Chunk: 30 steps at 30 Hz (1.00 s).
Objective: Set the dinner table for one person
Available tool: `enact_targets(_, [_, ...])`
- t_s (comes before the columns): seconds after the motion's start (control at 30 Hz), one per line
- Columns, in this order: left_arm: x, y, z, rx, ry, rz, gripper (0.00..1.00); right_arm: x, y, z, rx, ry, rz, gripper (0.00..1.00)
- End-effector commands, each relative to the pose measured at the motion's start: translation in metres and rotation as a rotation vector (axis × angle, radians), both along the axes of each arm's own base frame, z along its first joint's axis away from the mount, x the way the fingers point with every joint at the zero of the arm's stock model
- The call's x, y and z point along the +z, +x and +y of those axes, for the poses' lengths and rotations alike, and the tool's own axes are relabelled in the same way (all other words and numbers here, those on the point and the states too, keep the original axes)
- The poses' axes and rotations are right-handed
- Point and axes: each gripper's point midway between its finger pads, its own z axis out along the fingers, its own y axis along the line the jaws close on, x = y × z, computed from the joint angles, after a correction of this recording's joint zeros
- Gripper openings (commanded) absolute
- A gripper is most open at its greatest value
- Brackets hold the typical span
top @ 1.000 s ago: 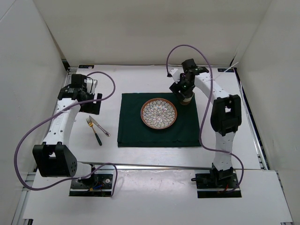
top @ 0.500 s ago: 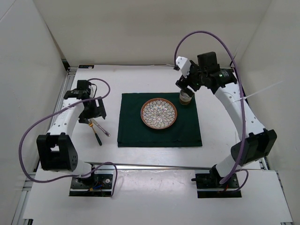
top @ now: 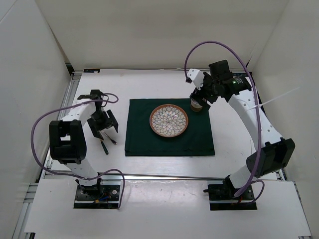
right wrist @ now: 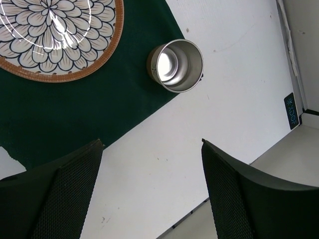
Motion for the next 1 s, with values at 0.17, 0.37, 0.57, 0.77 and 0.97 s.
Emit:
enact_targets(0.17, [-0.022,0.007,-0.001,0.058,0.0,0.06,0.83,0.046,0.011,0.0,-0.018,0.02,-0.08,0.83])
enact_targets(0.37, [-0.039,0.026,0.003,0.076,-0.01,0.042,0.76,0.041,0.006,-0.001,-0.025,0.016,-0.054,0.85])
enact_targets(0.57, [-0.046,0.03,0.022,0.115,0.075,0.028,0.74,0.034,0.003,-0.006,-0.034,0.009,-0.037,0.85])
enact_targets(0.77, [-0.051,0.044,0.05,0.177,0.132,-0.022,0.72,0.041,0.004,-0.002,-0.021,0.03,-0.048,0.85])
enact_targets(0.97, [-0.065,0.058,0.047,0.184,0.105,-0.036,0.47,0.05,0.004,-0.002,-0.028,0.042,-0.062,0.85])
